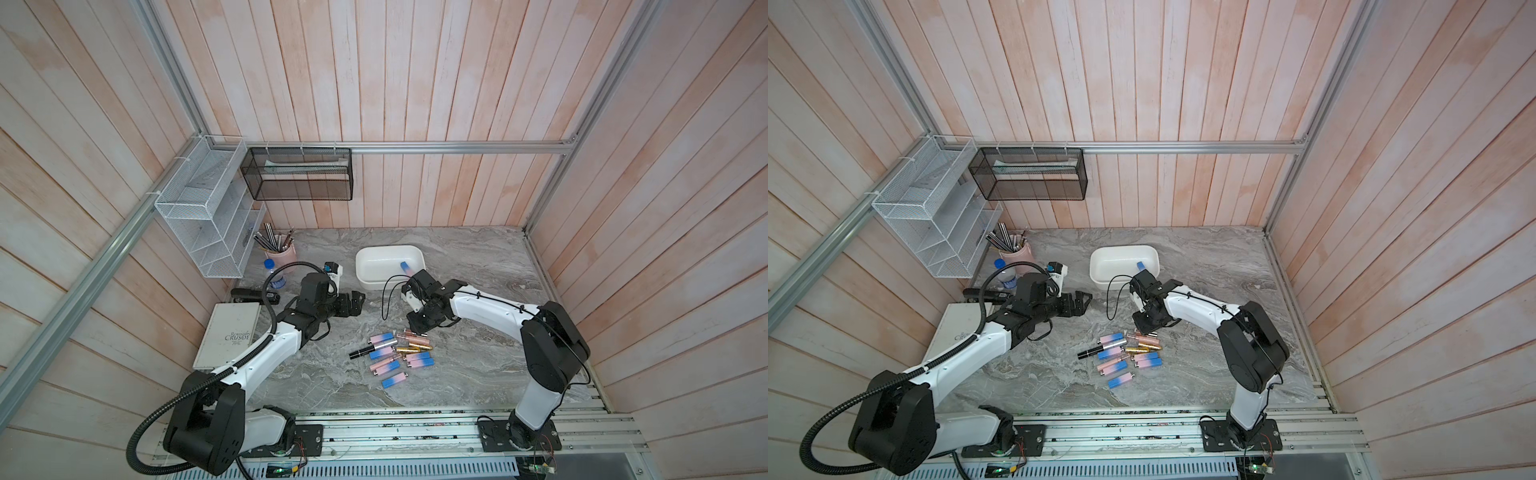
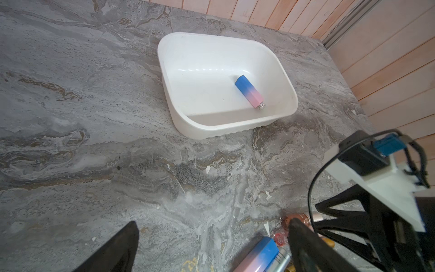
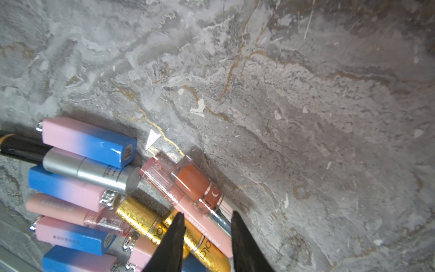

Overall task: Put the lipstick into the storage box
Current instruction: Pick up the lipstick at the center of the board.

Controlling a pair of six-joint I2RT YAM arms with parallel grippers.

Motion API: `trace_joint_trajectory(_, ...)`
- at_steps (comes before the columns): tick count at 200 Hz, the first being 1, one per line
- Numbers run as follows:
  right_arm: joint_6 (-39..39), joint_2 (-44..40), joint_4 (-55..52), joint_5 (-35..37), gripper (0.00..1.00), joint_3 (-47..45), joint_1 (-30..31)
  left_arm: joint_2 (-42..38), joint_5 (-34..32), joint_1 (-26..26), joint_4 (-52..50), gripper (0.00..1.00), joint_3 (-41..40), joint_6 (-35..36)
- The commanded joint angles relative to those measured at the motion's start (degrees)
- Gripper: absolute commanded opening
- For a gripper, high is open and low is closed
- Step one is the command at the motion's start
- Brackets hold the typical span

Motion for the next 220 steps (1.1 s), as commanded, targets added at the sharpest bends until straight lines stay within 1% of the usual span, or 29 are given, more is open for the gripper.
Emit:
trace_joint_trajectory(1, 0.8, -1.1, 1.3, 1.3, 0.35, -1.8, 0.2, 0.2, -0.4, 0.0, -0.2, 1.00, 2.0, 0.8)
trace_joint_trajectory(164, 0.0, 3.6, 4.8, 0.5, 0.33, -4.2, -0.3, -1.0, -2.3, 0.1, -1.3, 1.00, 1.5, 1.6)
trace_joint_trajectory(172, 0.0, 3.8, 4.8, 0.5, 0.32, -4.0, -0.5, -0.9, -2.3, 0.1, -1.3, 1.00, 1.6, 1.7)
trace_joint_trajectory(189, 0.2, 4.4, 4.8, 0.5, 0.26, -3.6, -0.9, -0.5, -2.4, 0.1, -1.2, 1.00, 1.9, 2.0)
trace_joint_trajectory(209, 0.3, 4.8, 4.5, 0.5, 0.17, -3.2, -1.3, -0.1, -2.5, 0.2, -1.2, 1.00, 2.4, 2.3)
trace_joint_trajectory(220, 0.2, 4.7, 4.4, 0.8, 0.15, -3.0, -1.3, 0.1, -2.6, 0.1, -1.1, 1.00, 2.8, 2.5)
